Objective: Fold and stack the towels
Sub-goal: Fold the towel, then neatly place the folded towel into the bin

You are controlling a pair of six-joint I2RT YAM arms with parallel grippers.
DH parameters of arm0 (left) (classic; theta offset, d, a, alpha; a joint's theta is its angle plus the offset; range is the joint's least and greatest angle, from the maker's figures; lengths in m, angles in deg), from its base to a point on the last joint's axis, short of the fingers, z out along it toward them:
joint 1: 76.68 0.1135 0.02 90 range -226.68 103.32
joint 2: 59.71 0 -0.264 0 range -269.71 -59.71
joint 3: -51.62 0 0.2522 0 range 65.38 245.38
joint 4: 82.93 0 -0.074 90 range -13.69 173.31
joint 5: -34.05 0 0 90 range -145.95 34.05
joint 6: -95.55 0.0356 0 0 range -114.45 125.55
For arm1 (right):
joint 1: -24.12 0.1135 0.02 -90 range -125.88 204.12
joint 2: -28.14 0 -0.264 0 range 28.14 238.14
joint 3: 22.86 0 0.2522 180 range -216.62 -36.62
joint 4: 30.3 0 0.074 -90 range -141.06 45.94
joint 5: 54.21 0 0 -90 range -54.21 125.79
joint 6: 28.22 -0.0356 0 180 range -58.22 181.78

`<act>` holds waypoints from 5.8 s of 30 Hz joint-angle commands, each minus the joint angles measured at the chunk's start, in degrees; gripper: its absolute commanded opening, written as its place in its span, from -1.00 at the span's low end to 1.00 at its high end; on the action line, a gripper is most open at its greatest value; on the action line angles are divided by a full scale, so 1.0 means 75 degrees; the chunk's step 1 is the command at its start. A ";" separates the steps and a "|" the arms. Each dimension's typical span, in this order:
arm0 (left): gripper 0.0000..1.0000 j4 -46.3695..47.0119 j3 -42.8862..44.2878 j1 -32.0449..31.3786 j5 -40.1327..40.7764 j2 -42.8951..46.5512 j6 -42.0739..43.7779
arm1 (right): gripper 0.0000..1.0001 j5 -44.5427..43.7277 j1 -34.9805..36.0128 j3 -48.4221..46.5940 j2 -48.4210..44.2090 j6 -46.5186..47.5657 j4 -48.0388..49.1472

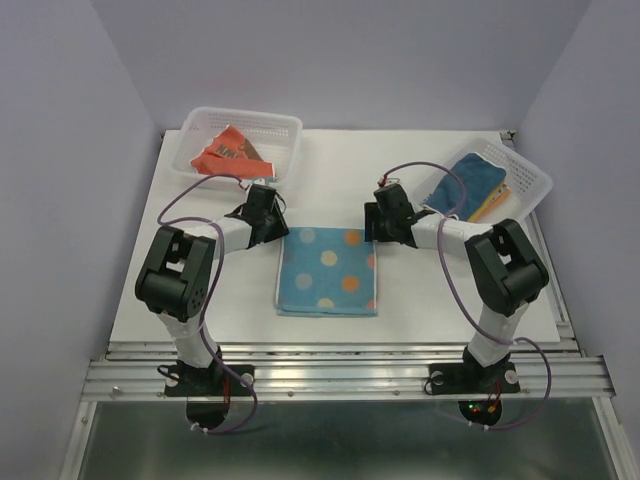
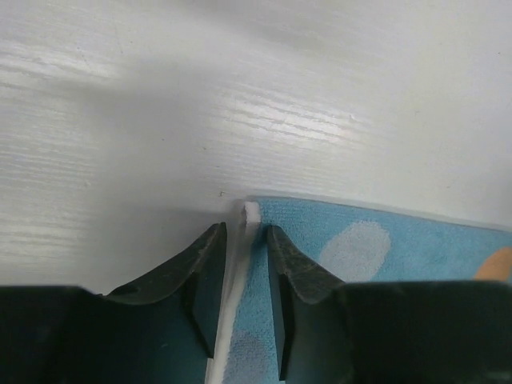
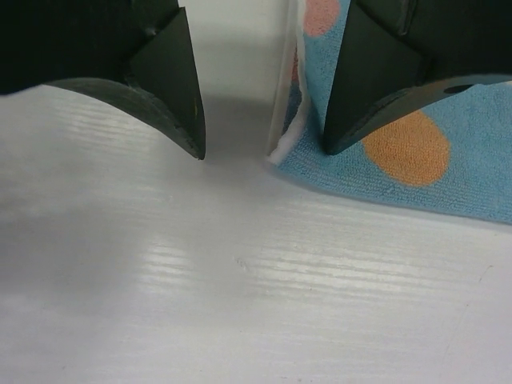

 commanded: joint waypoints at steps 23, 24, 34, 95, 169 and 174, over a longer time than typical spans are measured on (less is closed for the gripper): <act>-1.00 0.0837 -0.0446 0.0049 -0.0364 0.0794 0.0175 | -0.86 0.1847 -0.0227 -0.0314 0.0158 0.0851 0.0964; -1.00 0.0896 -0.0505 0.0049 -0.0445 0.1004 0.0151 | -0.91 0.2024 -0.0227 -0.0186 0.0064 0.0898 0.1010; -1.00 0.1505 -0.1887 0.0037 -0.0763 0.2235 -0.0188 | -0.99 0.3325 -0.0216 0.1125 -0.1518 0.1039 0.1315; 0.98 -0.2550 -0.5720 -0.0162 -0.0973 1.0978 -0.2685 | 0.72 0.4148 0.0652 0.5230 -0.6218 -0.1293 0.1258; 0.98 -0.1599 -0.4338 -0.0162 0.0233 0.8002 -0.1536 | -0.99 -0.1513 -0.0999 -0.0593 -0.3875 0.8538 -0.2013; 0.98 -0.1822 -0.4209 -0.0162 0.0502 0.8119 -0.1677 | -0.99 -0.1314 -0.1504 -0.1155 -0.3512 0.9124 -0.1907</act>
